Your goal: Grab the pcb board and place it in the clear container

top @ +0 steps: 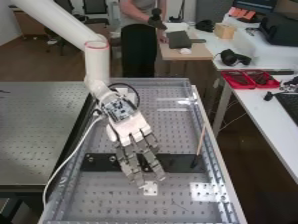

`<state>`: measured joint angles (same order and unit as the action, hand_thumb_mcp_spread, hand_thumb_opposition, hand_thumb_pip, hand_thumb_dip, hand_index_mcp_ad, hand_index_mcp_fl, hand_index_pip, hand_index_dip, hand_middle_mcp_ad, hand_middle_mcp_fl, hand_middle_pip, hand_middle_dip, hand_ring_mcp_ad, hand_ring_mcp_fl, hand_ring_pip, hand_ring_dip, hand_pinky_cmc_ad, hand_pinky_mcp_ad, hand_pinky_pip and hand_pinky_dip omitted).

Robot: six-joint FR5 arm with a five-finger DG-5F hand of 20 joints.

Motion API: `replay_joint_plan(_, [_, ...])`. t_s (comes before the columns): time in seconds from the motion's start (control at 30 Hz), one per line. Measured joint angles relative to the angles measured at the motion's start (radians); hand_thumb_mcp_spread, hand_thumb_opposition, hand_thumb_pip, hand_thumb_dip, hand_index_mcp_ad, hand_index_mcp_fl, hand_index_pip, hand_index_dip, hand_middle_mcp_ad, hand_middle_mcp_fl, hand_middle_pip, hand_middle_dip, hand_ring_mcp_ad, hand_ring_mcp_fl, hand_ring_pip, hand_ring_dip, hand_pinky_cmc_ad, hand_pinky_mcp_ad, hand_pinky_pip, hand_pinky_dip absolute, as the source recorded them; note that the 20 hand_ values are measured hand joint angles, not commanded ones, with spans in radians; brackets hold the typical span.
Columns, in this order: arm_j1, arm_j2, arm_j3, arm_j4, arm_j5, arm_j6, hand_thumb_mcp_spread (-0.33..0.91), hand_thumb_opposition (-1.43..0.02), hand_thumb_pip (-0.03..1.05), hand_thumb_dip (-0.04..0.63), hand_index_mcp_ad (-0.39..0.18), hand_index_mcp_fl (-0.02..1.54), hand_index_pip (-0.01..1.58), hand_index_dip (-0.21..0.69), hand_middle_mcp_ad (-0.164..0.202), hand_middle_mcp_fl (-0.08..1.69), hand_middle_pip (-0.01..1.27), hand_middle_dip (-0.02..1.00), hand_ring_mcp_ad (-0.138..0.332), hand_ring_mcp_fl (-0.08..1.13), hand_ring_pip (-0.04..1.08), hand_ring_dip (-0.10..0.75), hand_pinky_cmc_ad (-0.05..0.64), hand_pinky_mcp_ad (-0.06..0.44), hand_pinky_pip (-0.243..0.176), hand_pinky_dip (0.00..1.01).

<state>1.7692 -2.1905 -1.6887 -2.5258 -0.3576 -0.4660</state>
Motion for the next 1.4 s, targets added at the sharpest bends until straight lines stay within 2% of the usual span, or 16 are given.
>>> replay_joint_plan(0.1, [0.009,0.024,-0.016,0.019,-0.015,-0.027,0.42,-0.91,0.58,0.262,-0.003,0.39,1.52,0.157,0.075,0.01,0.13,0.11,0.211,0.00,0.10,0.009,0.330,0.175,-0.122,0.62])
replay_joint_plan(0.33, [0.033,0.065,-0.046,0.042,-0.054,-0.045,0.42,-0.91,0.58,0.262,-0.003,0.39,1.52,0.157,0.075,0.01,0.13,0.11,0.211,0.00,0.10,0.009,0.330,0.175,-0.122,0.61])
replay_joint_plan(0.67, [0.081,0.141,-0.094,0.072,-0.166,-0.082,0.42,-0.91,0.58,0.262,-0.003,0.39,1.52,0.157,0.075,0.01,0.13,0.11,0.211,0.00,0.10,0.009,0.333,0.175,-0.122,0.59])
replay_joint_plan(0.9, [0.114,0.163,-0.104,0.064,-0.229,-0.071,0.42,-0.91,0.58,0.262,-0.003,0.39,1.52,0.157,0.075,0.01,0.13,0.11,0.209,0.00,0.10,0.009,0.318,0.175,-0.122,0.59])
replay_joint_plan(1.4, [0.162,0.160,-0.075,0.041,-0.398,-0.042,0.42,-0.91,0.58,0.262,-0.003,0.39,1.52,0.157,0.075,0.01,0.13,0.11,0.209,0.00,0.10,0.009,0.312,0.175,-0.122,0.58])
